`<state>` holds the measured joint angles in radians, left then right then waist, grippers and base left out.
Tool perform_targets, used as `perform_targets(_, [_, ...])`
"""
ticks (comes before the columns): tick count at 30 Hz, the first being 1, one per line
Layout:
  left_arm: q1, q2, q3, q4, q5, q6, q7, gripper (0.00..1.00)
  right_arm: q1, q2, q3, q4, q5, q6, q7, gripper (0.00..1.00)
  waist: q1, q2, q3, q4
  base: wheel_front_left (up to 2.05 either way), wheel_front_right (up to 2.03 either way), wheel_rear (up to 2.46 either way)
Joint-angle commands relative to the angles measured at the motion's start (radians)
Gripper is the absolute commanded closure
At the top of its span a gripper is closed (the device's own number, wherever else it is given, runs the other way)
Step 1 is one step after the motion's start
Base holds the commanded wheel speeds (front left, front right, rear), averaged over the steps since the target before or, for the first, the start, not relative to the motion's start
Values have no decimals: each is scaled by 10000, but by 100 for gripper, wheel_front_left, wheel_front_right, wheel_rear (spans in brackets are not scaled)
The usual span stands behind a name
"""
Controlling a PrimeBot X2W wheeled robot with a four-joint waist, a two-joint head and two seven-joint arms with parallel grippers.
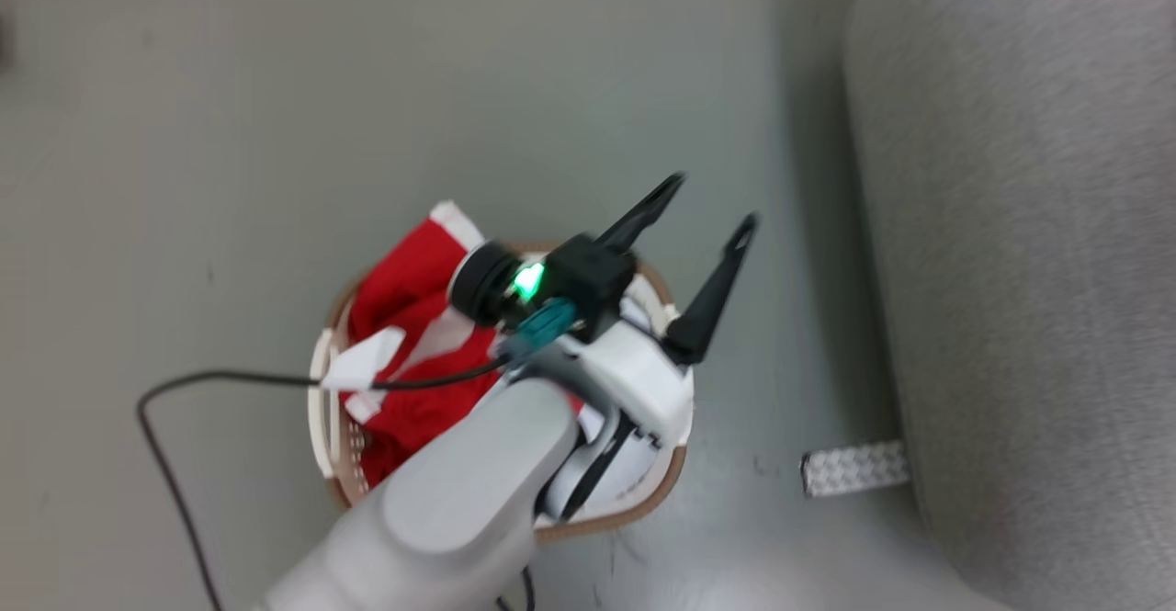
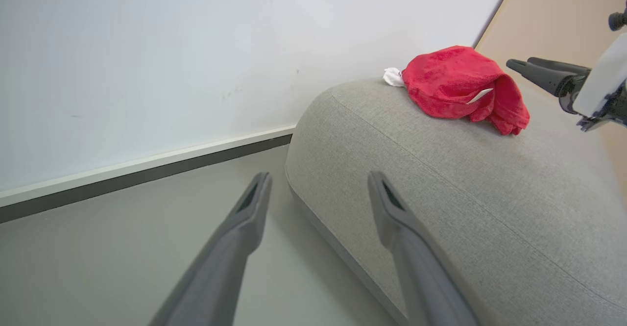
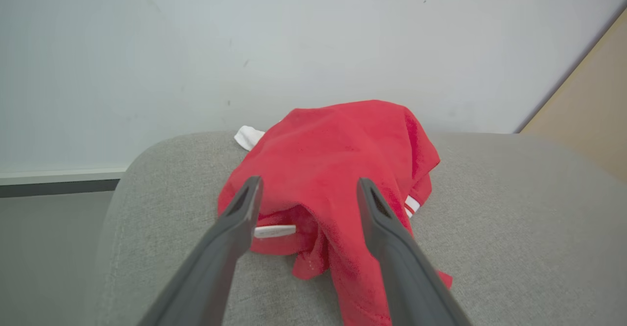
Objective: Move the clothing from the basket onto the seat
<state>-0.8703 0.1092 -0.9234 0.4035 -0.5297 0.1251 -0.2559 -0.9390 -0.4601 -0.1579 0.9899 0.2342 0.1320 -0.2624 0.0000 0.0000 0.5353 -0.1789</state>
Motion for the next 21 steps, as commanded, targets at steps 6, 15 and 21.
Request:
perform_targets(6, [1669,578,761,-406,-343,274,-93,0,2689,919,685,-3218,138,-25,-30,0,0,0,-2444,-177,0,0,0])
perform_targets(15, [3895,848,2191,-1164,94,432,-86,0,6270,2193,311,-6212,-479,-25,-16,0,0,0,-4201,1009,0,0,0])
perform_targets(21, [5457,1017,3431,-1321,504,277,-88,0,7941,2966,730,-6976,-799,-25,-18,0,0,0,-5082,1731,0,0,0])
